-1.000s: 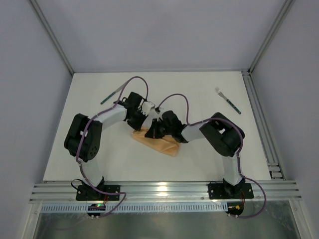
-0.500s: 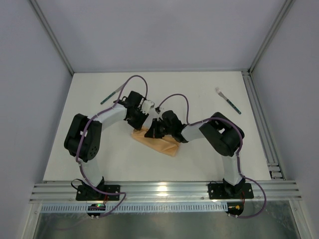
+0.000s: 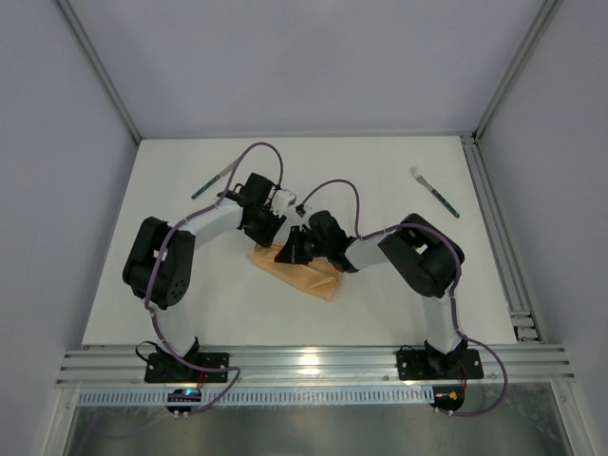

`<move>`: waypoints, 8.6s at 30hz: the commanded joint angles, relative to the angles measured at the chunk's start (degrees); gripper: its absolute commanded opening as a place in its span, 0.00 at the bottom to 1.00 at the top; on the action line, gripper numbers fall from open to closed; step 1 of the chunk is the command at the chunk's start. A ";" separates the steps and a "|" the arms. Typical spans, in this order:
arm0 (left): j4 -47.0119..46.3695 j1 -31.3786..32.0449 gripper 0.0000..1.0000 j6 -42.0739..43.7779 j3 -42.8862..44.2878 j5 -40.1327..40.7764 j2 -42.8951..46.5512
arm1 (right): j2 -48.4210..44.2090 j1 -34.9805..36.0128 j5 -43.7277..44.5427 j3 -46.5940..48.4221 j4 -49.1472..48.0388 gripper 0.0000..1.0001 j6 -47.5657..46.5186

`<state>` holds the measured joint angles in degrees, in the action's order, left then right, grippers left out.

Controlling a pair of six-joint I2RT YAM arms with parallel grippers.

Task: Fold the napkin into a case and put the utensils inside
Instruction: Smooth out the smaller rectangle-folded napkin at the center of the board.

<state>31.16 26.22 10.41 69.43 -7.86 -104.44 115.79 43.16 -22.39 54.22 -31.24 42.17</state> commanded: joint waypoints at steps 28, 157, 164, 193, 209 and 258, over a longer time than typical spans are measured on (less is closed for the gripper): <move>6.28 0.24 0.00 -0.31 3.52 -3.57 3.90 | 4.10 -1.76 3.67 3.88 0.13 0.04 7.66; 5.04 -7.94 0.26 -0.31 -5.36 -8.22 6.97 | 13.32 0.09 2.62 11.53 -7.52 0.04 30.16; 11.56 -8.02 0.28 -0.48 1.32 -10.34 7.85 | 14.20 0.09 2.62 11.70 -6.90 0.04 29.54; -1.10 -5.74 0.34 0.13 1.33 0.91 -1.81 | 14.73 -0.09 2.44 11.35 -7.95 0.04 29.81; 1.27 -5.56 0.00 -0.57 -0.08 -3.04 4.25 | 16.93 -1.06 3.05 15.92 -9.10 0.04 33.76; -2.94 -5.74 0.00 3.30 -2.19 7.24 -4.10 | 12.37 -4.04 4.90 19.09 -4.36 0.06 29.65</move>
<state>26.63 20.49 12.93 68.03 -2.35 -105.73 133.82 40.80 -20.64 73.25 -39.18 77.82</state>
